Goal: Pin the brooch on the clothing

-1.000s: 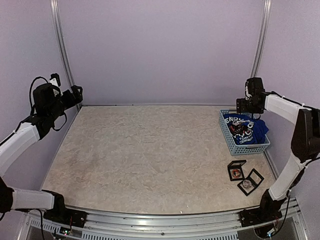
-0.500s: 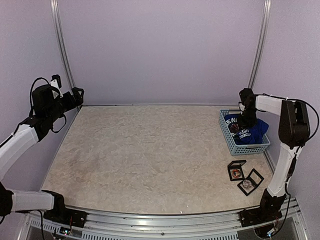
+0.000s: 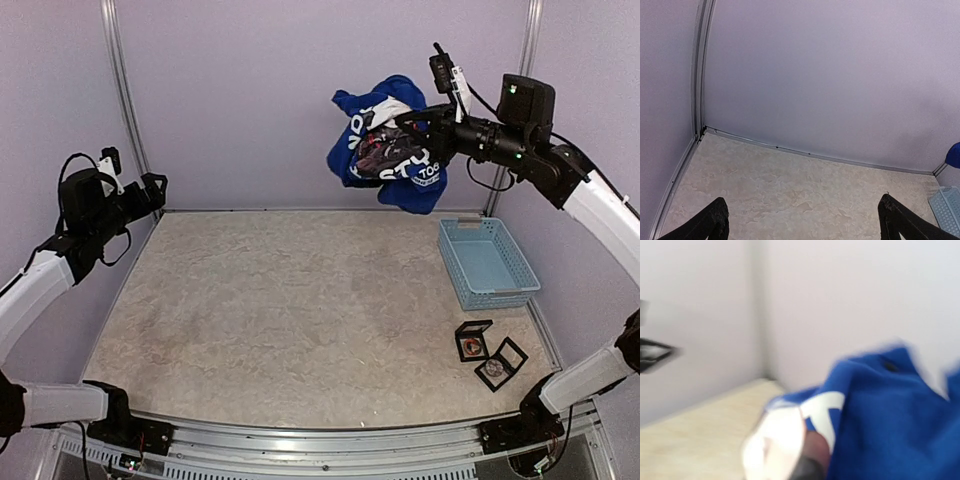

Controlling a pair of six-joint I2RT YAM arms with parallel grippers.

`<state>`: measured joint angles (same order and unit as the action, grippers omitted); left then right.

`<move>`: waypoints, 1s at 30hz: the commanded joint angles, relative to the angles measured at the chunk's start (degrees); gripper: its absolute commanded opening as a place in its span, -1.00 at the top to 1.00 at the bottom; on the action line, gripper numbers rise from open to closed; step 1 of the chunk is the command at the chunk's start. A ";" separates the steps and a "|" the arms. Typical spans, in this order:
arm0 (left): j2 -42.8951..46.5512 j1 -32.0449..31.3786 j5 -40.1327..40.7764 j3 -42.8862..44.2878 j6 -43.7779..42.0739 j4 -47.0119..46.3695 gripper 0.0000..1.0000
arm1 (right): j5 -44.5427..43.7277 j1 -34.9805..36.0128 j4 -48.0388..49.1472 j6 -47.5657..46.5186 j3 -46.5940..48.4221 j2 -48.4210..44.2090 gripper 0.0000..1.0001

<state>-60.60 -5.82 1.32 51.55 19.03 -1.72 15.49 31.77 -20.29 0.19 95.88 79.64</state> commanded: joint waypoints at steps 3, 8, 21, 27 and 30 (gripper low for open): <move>1.42 0.29 0.29 -0.04 -0.92 -1.12 -0.98 | 16.11 5.65 19.92 6.75 -13.85 10.53 1.00; 1.21 0.03 0.51 -0.11 -1.10 -1.03 -0.98 | 2.55 6.07 14.10 9.15 -6.14 27.39 0.68; -6.80 -27.79 11.55 1.17 3.54 14.18 -0.96 | -26.82 4.78 -12.52 9.92 8.47 37.35 -0.22; -12.83 -33.93 10.57 -7.10 11.23 16.65 -0.88 | -26.19 13.15 -10.69 17.11 -16.60 21.37 -0.21; -17.76 -38.71 11.01 -7.77 12.20 19.02 -0.82 | -24.68 19.53 -8.96 24.61 -25.36 19.18 -0.20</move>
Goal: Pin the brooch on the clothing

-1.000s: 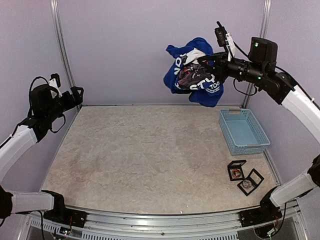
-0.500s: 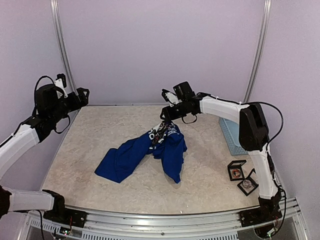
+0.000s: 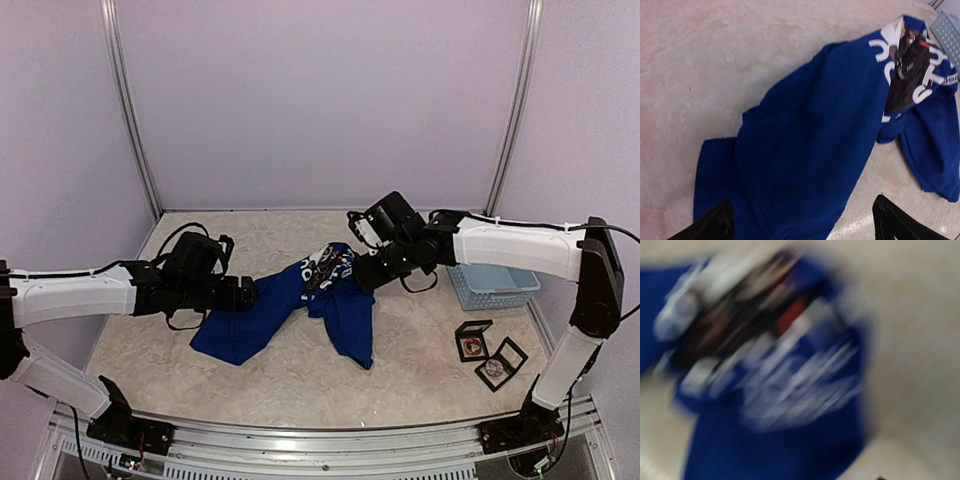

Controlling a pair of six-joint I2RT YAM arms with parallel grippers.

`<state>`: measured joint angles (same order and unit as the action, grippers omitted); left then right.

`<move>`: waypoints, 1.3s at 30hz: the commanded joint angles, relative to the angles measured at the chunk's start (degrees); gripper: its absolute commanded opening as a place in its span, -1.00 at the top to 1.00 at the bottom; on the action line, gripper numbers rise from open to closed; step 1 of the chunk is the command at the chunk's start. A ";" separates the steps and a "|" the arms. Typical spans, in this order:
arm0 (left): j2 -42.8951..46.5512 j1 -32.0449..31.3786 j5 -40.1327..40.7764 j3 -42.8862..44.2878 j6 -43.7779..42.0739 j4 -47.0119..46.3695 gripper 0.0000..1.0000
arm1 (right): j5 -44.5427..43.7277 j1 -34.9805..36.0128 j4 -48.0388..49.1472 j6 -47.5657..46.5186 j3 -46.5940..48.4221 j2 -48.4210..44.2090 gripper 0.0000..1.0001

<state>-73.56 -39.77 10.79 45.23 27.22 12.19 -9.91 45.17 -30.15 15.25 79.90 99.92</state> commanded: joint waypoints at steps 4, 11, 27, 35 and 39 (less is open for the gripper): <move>-9.39 -7.55 1.50 -3.49 5.33 7.05 -0.79 | 1.08 12.56 2.16 15.83 -13.02 0.18 -0.24; -13.43 -7.60 0.76 -7.16 4.46 3.66 -0.56 | -2.25 14.50 3.26 19.36 -13.00 7.80 -0.02; 2.33 -8.36 7.25 1.93 3.10 11.68 1.00 | -16.62 12.37 -14.42 13.40 -3.75 -14.01 1.00; 12.28 -4.24 11.14 13.04 -5.54 5.54 1.00 | 1.35 -4.35 2.00 1.31 -4.84 -25.11 1.00; 2.17 10.55 4.14 29.18 -7.46 -0.98 1.00 | 9.05 -16.16 11.32 -5.28 16.68 -9.80 1.00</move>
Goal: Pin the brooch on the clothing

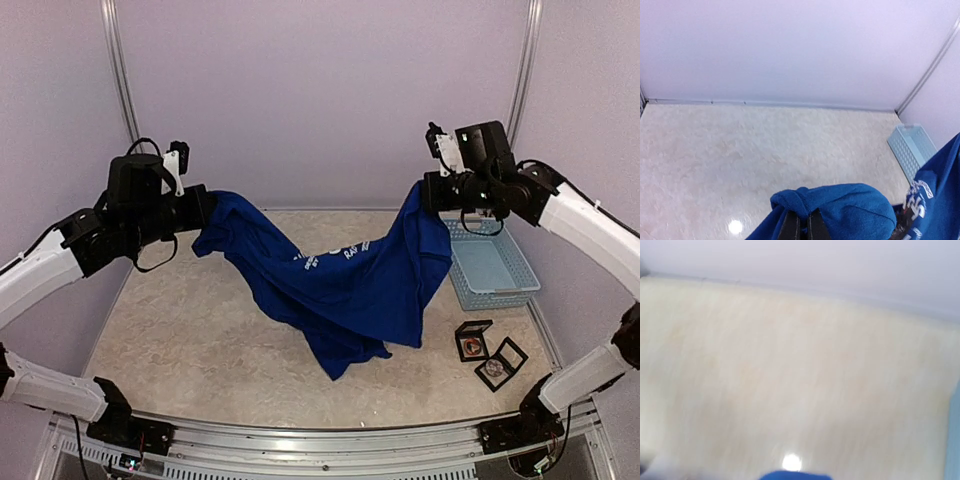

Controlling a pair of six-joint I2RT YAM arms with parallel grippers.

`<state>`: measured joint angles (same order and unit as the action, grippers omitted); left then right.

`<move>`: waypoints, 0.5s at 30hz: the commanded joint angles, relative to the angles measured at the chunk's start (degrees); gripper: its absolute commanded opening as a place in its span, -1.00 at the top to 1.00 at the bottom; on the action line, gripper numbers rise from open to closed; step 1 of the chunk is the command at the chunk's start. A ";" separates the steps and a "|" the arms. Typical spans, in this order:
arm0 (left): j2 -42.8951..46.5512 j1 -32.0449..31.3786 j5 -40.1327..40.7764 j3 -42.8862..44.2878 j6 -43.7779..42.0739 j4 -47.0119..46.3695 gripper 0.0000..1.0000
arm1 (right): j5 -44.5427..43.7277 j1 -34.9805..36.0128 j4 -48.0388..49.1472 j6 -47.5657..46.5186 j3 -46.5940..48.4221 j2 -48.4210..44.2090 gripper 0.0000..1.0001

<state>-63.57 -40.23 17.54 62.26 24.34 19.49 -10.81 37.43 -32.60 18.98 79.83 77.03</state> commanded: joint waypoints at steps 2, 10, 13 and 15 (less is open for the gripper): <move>-14.37 14.95 -1.07 24.62 -6.55 -7.33 1.00 | 9.84 -10.73 12.60 -12.25 35.33 24.03 1.00; -26.66 17.41 -0.18 52.24 -13.31 0.57 1.00 | 13.62 -12.52 20.30 -12.59 51.57 31.66 1.00; -20.98 16.58 -0.39 41.08 -11.60 -0.22 1.00 | 15.48 -12.49 28.02 -11.18 32.38 22.51 1.00; -15.70 16.28 -2.25 31.18 -7.02 -1.14 1.00 | 16.43 -12.48 27.71 -10.66 22.71 18.74 1.00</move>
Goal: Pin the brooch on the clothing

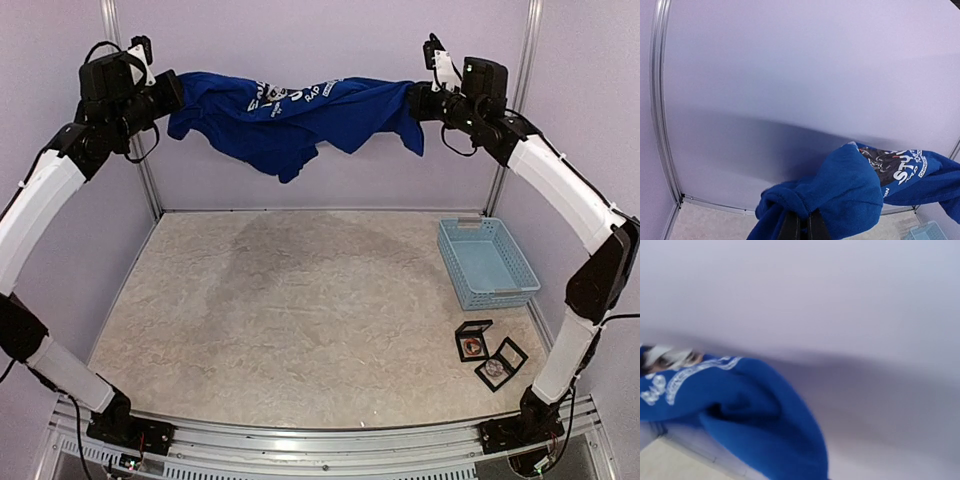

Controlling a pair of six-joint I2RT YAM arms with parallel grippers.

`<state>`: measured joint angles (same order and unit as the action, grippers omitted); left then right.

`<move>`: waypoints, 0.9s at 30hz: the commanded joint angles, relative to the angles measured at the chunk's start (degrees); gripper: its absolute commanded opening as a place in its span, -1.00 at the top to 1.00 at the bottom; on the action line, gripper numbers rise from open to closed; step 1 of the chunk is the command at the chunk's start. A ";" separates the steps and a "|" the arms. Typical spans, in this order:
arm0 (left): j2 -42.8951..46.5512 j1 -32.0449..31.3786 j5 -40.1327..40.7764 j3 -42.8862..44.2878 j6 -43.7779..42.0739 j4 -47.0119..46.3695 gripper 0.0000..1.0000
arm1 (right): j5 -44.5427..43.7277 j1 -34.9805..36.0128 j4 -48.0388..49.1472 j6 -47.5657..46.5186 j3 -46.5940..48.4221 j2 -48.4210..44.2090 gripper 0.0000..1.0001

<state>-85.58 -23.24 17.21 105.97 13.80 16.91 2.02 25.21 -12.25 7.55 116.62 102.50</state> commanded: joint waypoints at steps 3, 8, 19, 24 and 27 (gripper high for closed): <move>13.58 -1.44 -6.39 -28.64 11.52 0.45 1.00 | 7.30 -0.21 8.12 2.00 -28.29 -10.76 1.00; 18.46 -3.27 -12.58 -47.02 17.48 -0.86 1.00 | 9.89 -0.23 11.60 4.41 -41.05 -7.76 1.00; 4.91 -2.41 -18.28 -51.02 20.10 -10.16 1.00 | -12.93 -3.24 -5.77 0.30 3.99 32.41 0.60; 0.44 -2.80 -19.43 -50.23 20.26 -12.12 1.00 | -16.07 -4.14 -19.89 -0.10 23.18 42.99 -0.46; 0.00 -2.99 -19.54 -51.53 19.95 -13.09 1.00 | -14.85 -4.01 -19.97 -0.95 14.40 36.45 -0.68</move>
<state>-85.06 -25.85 -1.21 54.08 33.50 7.53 -10.35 21.54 -24.32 7.73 135.68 144.79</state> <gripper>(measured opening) 0.012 0.786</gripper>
